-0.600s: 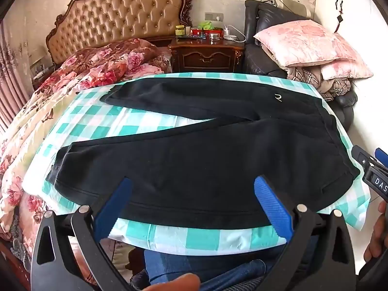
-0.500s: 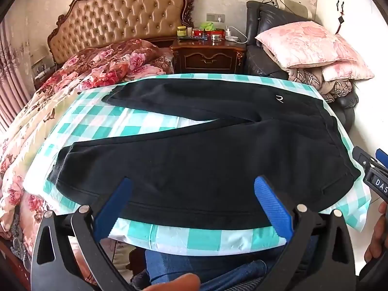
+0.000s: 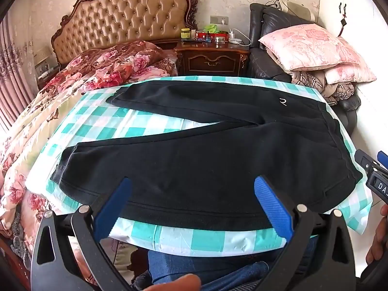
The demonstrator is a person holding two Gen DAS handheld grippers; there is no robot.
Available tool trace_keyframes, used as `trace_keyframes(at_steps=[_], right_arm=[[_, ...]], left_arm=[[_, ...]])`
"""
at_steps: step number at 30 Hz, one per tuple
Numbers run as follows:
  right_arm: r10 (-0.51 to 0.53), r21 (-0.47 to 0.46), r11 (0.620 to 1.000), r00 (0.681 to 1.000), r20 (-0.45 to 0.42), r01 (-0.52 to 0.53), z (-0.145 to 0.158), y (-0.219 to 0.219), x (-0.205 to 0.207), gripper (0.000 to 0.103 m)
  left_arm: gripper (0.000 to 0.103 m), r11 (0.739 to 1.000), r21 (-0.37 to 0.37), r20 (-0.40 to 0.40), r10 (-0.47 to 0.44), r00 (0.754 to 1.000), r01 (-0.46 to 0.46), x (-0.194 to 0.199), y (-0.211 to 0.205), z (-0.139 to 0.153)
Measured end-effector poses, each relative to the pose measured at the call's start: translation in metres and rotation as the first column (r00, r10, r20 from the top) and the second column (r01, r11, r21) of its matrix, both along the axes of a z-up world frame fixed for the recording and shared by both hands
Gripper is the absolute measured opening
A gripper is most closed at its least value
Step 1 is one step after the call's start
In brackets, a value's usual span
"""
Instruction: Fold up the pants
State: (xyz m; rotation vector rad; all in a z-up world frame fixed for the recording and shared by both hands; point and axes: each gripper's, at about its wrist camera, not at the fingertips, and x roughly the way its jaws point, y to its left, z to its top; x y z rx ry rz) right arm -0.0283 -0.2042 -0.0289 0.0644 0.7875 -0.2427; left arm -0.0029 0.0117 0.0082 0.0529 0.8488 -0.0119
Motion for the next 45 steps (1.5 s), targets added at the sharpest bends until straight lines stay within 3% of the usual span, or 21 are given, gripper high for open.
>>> trace_keyframes(at_steps=[45], right_arm=[[0.010, -0.009, 1.000, 1.000, -0.002, -0.010, 0.0015, 0.0002, 0.0013, 0.086]], left_arm=[[0.101, 1.000, -0.014, -0.008, -0.010, 1.000, 0.009, 0.0004, -0.0065, -0.0020]])
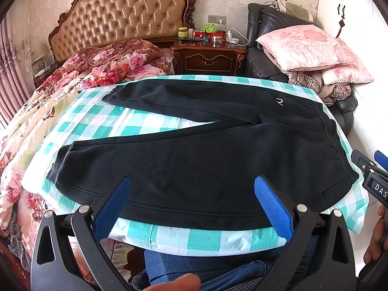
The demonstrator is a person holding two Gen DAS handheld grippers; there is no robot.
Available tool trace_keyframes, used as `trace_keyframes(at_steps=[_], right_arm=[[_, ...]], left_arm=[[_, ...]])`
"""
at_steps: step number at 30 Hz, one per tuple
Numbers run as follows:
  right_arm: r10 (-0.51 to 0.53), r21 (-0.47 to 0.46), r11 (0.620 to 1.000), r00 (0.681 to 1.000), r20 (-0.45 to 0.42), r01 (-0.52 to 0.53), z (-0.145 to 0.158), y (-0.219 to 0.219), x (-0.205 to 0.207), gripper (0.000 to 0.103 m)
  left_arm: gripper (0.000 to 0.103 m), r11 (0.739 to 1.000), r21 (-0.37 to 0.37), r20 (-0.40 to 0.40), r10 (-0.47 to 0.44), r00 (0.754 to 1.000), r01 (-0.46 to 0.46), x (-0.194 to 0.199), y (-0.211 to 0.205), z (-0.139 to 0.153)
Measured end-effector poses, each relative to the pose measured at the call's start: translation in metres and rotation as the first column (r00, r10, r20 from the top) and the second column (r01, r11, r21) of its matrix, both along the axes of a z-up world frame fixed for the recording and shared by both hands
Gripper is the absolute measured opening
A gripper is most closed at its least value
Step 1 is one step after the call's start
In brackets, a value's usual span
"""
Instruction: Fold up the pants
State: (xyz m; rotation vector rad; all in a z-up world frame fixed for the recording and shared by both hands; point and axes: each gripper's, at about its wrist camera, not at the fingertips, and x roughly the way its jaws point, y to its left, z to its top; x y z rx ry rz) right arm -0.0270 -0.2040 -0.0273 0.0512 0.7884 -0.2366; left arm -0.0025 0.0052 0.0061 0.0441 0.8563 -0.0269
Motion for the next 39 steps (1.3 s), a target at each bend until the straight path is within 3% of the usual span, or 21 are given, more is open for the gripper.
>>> trace_keyframes(at_steps=[39], right_arm=[[-0.006, -0.019, 1.000, 1.000, 0.010, 0.006, 0.0028, -0.0023, -0.0020, 0.086]], left_arm=[[0.101, 1.000, -0.009, -0.005, -0.001, 1.000, 0.001, 0.0005, -0.0027, -0.0017]])
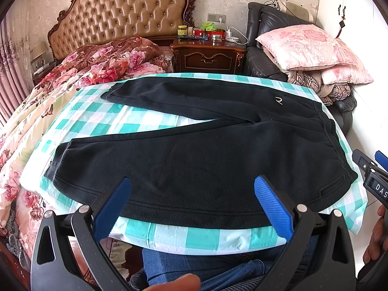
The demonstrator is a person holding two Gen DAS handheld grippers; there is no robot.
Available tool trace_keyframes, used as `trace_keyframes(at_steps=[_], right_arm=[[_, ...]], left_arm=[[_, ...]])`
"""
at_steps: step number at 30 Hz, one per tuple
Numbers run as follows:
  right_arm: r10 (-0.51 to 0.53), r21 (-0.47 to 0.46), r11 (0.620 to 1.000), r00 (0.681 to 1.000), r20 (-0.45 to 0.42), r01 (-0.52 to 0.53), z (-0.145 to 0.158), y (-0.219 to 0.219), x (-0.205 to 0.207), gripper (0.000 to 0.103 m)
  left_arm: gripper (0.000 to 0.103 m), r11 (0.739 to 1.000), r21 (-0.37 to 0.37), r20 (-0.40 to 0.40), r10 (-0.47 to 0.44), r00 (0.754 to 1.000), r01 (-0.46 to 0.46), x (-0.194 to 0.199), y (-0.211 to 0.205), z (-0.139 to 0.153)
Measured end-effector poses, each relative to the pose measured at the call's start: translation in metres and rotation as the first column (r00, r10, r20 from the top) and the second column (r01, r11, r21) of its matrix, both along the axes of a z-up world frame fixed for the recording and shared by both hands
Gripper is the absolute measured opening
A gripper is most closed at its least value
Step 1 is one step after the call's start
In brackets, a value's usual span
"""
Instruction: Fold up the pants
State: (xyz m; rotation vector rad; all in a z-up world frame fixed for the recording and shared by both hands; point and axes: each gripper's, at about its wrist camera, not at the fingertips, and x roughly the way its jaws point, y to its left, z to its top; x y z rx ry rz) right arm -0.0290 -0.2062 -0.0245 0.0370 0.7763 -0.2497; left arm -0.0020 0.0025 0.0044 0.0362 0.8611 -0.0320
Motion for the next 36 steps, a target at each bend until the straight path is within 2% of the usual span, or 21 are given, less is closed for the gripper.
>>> trace_keyframes(at_steps=[23, 25, 26, 28, 29, 31, 32, 36], right_arm=[[-0.004, -0.008, 1.000, 1.000, 0.002, 0.004, -0.001, -0.001, -0.002, 0.086], [-0.001, 0.013, 1.000, 1.000, -0.006, 0.002, -0.004, -0.005, 0.000, 0.086], [0.011, 0.067, 0.998, 1.000, -0.027, -0.009, -0.009, -0.013, 0.005, 0.087], [0.028, 0.204, 0.979, 0.997, -0.066, -0.014, -0.017, -0.042, 0.024, 0.088], [0.015, 0.217, 0.976, 0.998, -0.063, -0.001, -0.019, -0.056, 0.036, 0.088], [-0.014, 0.179, 0.983, 0.998, -0.066, 0.026, -0.025, -0.091, 0.071, 0.088], [-0.016, 0.167, 0.985, 0.996, -0.090, 0.031, -0.031, -0.112, 0.096, 0.088], [-0.016, 0.244, 0.967, 0.973, -0.228, 0.073, -0.067, -0.187, 0.190, 0.088]], left_arm=[[0.101, 1.000, -0.006, -0.003, 0.000, 1.000, 0.000, 0.000, -0.003, -0.003], [0.101, 1.000, -0.011, -0.002, -0.001, 1.000, 0.001, 0.001, -0.004, -0.005], [0.101, 1.000, -0.017, -0.002, 0.000, 1.000, 0.000, 0.002, -0.004, -0.006], [0.101, 0.998, -0.055, -0.001, -0.012, 1.000, 0.011, 0.009, -0.004, -0.013], [0.101, 0.997, -0.074, -0.005, -0.018, 1.000, 0.017, 0.013, 0.000, -0.018], [0.101, 0.994, -0.101, -0.011, -0.037, 0.999, 0.035, 0.023, -0.002, -0.026], [0.101, 0.994, -0.104, -0.013, -0.045, 0.999, 0.043, 0.028, -0.003, -0.028], [0.101, 0.988, -0.132, -0.063, -0.091, 0.994, 0.082, 0.055, -0.005, -0.038]])
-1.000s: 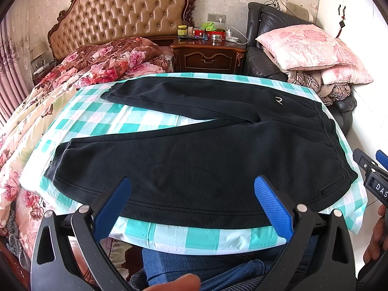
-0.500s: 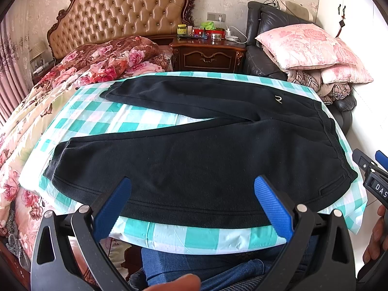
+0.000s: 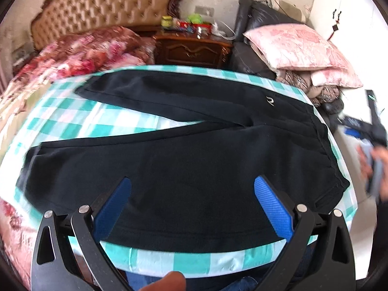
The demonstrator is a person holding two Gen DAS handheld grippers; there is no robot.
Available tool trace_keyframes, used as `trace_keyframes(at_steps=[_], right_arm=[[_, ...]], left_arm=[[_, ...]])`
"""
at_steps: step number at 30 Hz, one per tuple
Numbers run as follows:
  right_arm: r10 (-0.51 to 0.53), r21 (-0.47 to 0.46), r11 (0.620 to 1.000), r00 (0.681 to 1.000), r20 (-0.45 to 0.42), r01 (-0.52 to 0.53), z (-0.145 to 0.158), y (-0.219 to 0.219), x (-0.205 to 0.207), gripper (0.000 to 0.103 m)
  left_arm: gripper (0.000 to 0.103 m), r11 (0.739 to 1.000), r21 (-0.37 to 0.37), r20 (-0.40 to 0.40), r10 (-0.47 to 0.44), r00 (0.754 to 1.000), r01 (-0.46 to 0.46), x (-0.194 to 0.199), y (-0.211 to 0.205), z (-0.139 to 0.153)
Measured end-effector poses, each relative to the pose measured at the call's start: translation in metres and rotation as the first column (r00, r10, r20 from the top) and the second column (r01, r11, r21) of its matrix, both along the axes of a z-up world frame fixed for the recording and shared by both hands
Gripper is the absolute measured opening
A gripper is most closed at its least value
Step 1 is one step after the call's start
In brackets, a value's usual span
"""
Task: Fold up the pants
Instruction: 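Grasp the ribbed ankle cuff of the black pants with the right tool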
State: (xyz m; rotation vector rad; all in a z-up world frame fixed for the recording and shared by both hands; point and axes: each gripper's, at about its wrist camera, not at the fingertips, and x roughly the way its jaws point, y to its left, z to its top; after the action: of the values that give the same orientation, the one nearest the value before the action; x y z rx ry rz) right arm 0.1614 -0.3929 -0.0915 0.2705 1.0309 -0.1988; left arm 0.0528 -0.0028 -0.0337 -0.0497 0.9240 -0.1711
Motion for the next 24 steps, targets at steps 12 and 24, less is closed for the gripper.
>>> trace_keyframes(at_steps=[12, 24], right_arm=[[0.143, -0.049, 0.987, 0.970, -0.197, -0.156, -0.085, -0.045, 0.139, 0.080], [0.223, -0.108, 0.965, 0.963, -0.151, -0.240, -0.048, -0.025, 0.134, 0.033]], left_arm=[[0.101, 0.955, 0.243, -0.039, 0.183, 0.982, -0.168, 0.079, 0.012, -0.005], [0.101, 0.929, 0.306, -0.039, 0.229, 0.973, -0.207, 0.096, 0.031, -0.015]])
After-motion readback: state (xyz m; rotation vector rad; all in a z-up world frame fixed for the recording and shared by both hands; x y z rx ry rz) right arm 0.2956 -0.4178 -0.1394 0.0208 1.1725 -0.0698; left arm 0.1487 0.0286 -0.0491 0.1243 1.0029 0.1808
